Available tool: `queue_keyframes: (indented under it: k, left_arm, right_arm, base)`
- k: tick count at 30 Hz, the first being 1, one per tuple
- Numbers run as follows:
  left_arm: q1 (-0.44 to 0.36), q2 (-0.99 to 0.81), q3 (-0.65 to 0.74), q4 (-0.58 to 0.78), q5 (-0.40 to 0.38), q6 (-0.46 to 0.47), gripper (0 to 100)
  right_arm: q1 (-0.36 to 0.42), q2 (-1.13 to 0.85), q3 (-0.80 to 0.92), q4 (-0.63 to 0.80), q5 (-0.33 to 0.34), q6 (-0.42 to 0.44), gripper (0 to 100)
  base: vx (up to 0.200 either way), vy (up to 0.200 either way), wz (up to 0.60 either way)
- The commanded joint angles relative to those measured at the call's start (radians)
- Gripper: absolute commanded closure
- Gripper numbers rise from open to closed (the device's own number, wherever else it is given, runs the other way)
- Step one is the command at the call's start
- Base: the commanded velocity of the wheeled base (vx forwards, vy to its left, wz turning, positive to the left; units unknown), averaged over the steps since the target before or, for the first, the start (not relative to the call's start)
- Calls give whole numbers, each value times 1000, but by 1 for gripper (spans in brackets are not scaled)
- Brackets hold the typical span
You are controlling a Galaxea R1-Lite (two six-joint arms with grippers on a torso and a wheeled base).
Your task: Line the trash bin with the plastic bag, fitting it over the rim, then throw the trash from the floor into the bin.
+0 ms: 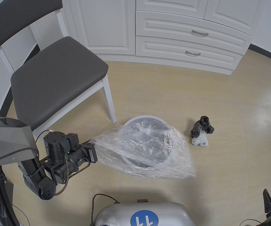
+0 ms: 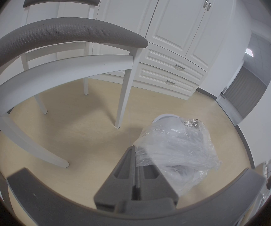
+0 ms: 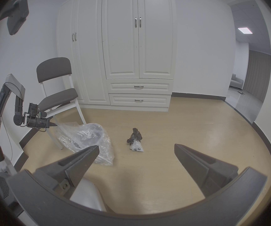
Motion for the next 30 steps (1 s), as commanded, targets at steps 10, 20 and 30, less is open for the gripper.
queue_keyframes:
  k: [10, 20, 30]
  left_arm:
    - [9, -2, -13, 1, 0, 0, 100]
    - [15, -2, -26, 7, -1, 0, 100]
    - [29, -7, -33, 9, -26, 0, 100]
  right_arm:
    - [0, -13, 18, 0, 0, 0, 0]
    - [0, -13, 18, 0, 0, 0, 0]
    - [0, -13, 18, 0, 0, 0, 0]
  base:
    - [0, 0, 0]
    - [0, 0, 0]
    - [0, 0, 0]
